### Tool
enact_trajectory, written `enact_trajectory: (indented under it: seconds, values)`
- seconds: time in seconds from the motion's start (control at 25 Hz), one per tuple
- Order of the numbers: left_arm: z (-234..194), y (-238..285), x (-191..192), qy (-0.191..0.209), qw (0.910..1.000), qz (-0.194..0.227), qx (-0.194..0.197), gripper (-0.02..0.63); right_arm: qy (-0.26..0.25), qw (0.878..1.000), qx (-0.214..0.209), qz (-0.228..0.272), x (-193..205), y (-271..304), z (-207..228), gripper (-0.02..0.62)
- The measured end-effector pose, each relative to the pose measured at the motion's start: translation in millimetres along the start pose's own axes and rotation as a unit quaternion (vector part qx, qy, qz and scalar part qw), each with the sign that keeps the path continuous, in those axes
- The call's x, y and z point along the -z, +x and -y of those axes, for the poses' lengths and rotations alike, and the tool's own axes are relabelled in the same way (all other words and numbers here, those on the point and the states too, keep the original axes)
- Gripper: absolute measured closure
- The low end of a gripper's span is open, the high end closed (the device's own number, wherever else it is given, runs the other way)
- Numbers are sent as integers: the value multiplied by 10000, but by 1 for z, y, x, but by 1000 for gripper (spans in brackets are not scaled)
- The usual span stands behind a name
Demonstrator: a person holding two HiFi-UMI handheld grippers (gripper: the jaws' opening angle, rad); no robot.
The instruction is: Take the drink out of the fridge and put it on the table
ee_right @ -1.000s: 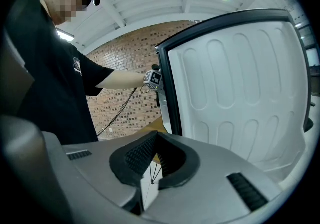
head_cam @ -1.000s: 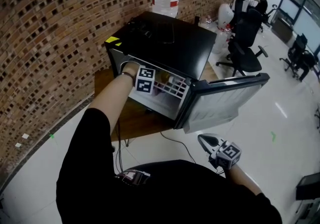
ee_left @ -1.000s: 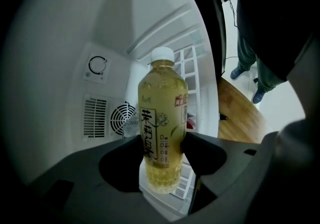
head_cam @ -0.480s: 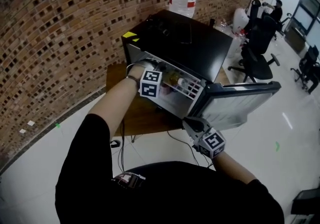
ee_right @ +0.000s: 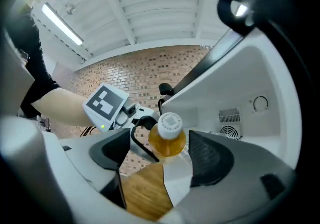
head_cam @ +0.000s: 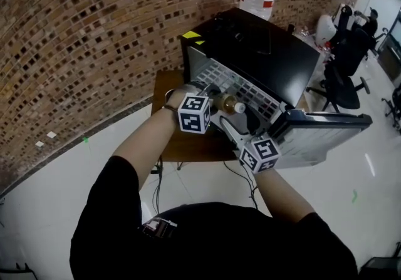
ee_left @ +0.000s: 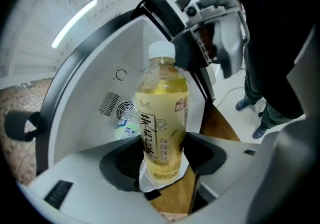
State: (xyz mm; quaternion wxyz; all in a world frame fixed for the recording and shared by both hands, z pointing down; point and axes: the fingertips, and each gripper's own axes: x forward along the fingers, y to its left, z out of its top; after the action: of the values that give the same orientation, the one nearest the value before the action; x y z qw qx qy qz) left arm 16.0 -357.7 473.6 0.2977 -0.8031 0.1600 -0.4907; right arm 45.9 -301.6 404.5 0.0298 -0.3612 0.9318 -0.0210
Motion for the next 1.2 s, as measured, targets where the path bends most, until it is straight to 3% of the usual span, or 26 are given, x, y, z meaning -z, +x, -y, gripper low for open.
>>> enact_trajectory:
  seconds: [0.2,0.32,0.64,0.8,0.96,1.2]
  values:
    - [34,-17,28,-987,9947,277,64,351,-550,9971,-518,-21,5,33,-29,353]
    - [59,-24,57,-1565,9871,337,67,351,-792,9924,-927,-183,24,52,-59,357]
    - [140,-26,125,-3114,9481,631,-64,351,-822,9786,-1766,-658,91,91,-132,364]
    - [183,-15,160,-3523,9332,702,-60,353,-761,9732,-1997,-843,130,110,-163,435]
    - [221,-1,188,-3850,9196,789,-46,353,-803,9661,-2159,-1170,175,123,-189,440]
    - [248,24,207,-4337,8951,1025,108,353,-625,9636,-2137,-1482,219,136,-189,439]
